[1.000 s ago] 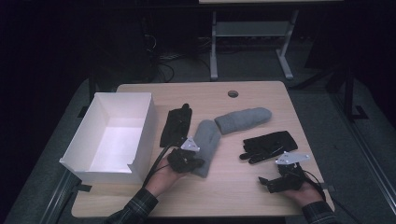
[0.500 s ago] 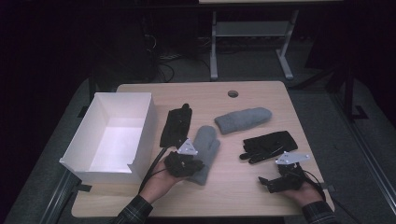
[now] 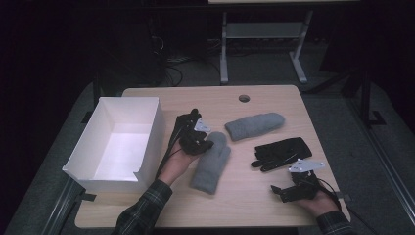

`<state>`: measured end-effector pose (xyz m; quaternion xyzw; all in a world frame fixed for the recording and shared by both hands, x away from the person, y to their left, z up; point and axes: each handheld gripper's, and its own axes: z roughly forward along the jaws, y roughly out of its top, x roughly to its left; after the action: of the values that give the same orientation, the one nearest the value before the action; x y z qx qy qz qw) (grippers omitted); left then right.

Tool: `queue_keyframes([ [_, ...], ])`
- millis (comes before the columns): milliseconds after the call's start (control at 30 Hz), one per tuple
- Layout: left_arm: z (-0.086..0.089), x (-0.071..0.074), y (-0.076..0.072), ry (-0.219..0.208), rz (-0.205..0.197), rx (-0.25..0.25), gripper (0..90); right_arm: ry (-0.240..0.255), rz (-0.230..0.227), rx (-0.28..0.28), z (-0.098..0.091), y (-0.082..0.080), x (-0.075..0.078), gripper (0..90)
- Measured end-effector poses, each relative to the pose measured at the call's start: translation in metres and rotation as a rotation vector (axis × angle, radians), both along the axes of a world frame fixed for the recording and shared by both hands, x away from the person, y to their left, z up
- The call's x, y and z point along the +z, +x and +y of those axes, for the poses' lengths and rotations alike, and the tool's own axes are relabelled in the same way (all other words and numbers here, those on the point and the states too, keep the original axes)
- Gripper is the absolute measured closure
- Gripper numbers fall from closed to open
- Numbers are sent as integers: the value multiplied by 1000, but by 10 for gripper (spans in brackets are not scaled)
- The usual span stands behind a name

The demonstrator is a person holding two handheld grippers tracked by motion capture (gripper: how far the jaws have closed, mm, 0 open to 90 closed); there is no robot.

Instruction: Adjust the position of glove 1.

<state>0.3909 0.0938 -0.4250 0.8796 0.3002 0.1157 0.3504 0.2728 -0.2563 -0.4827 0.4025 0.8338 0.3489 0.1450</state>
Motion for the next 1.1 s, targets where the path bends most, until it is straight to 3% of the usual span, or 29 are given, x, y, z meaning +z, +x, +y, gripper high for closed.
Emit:
queue_keyframes([
  [167,-9,-14,14,40,36,-23,894,2,5,0,0,0,0,0],
  [333,-17,-21,13,51,68,-62,895,2,5,0,0,0,0,0],
  [833,-62,-21,-21,39,67,-221,895,2,5,0,0,0,0,0],
  [933,-62,-17,-23,47,58,-242,895,2,5,0,0,0,0,0],
  [1033,-54,-8,-26,1,61,-225,895,3,5,0,0,0,0,0],
  [1100,-44,-2,-31,3,51,-227,894,2,4,1,0,0,0,0],
])
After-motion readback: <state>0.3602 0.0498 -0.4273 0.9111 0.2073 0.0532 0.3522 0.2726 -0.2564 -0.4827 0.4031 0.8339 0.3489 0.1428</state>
